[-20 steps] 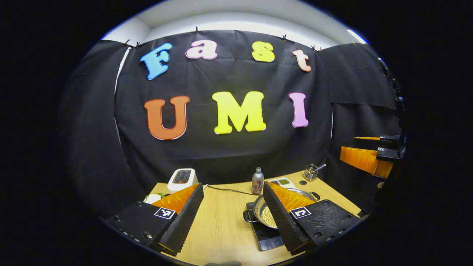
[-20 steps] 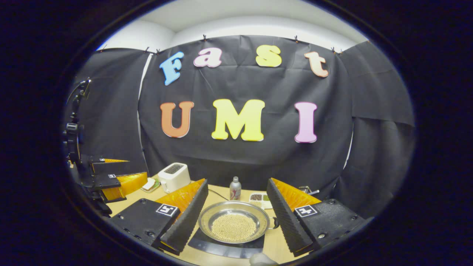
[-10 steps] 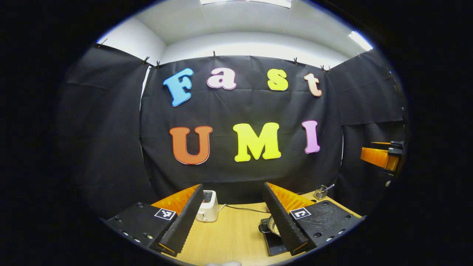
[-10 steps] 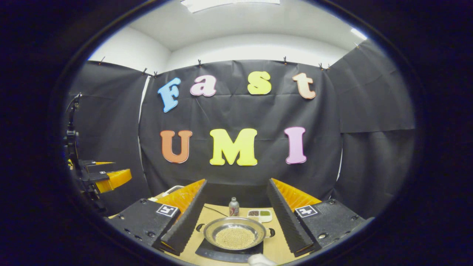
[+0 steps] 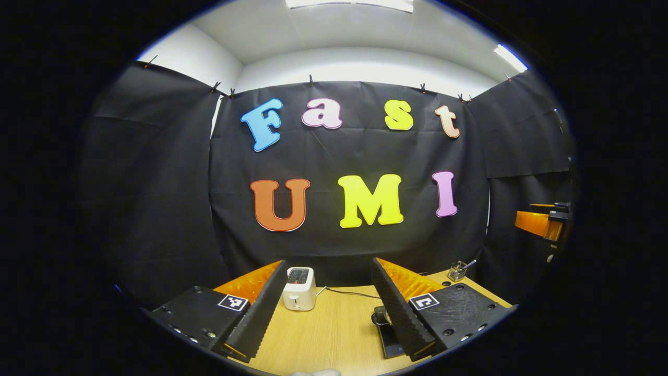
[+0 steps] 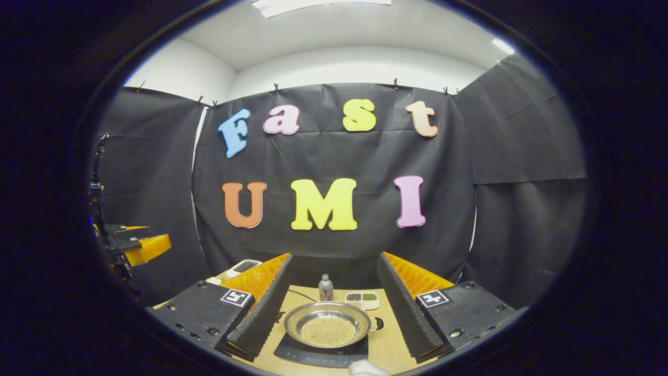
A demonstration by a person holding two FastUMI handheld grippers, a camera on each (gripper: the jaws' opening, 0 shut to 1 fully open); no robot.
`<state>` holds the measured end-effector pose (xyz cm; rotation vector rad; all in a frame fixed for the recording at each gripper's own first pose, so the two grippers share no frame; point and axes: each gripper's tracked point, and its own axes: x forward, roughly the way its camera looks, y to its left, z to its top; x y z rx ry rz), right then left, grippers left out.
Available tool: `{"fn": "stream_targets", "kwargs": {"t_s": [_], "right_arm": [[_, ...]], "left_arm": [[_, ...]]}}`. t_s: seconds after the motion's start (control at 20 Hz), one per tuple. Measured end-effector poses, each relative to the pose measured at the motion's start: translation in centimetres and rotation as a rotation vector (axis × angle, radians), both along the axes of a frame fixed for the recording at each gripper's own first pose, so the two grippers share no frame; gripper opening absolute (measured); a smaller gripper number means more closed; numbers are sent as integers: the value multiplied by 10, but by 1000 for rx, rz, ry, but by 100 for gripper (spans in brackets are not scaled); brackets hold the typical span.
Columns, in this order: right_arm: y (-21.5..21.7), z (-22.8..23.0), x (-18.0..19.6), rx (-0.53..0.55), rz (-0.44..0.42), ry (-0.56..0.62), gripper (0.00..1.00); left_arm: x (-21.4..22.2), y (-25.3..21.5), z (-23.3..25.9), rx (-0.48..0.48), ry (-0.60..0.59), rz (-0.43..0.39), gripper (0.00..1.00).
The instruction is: First push the handle of the pot to place it horizontally, then grasp the pot with both hands and set it on the induction cooktop.
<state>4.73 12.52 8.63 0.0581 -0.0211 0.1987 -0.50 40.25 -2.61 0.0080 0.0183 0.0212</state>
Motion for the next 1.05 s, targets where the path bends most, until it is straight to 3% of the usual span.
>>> {"fn": "stream_targets", "kwargs": {"t_s": [1.05], "right_arm": [[-7, -5, -9, 8, -42, 19, 100]], "left_arm": [[-6, -19, -5, -12, 35, -65, 96]]}}
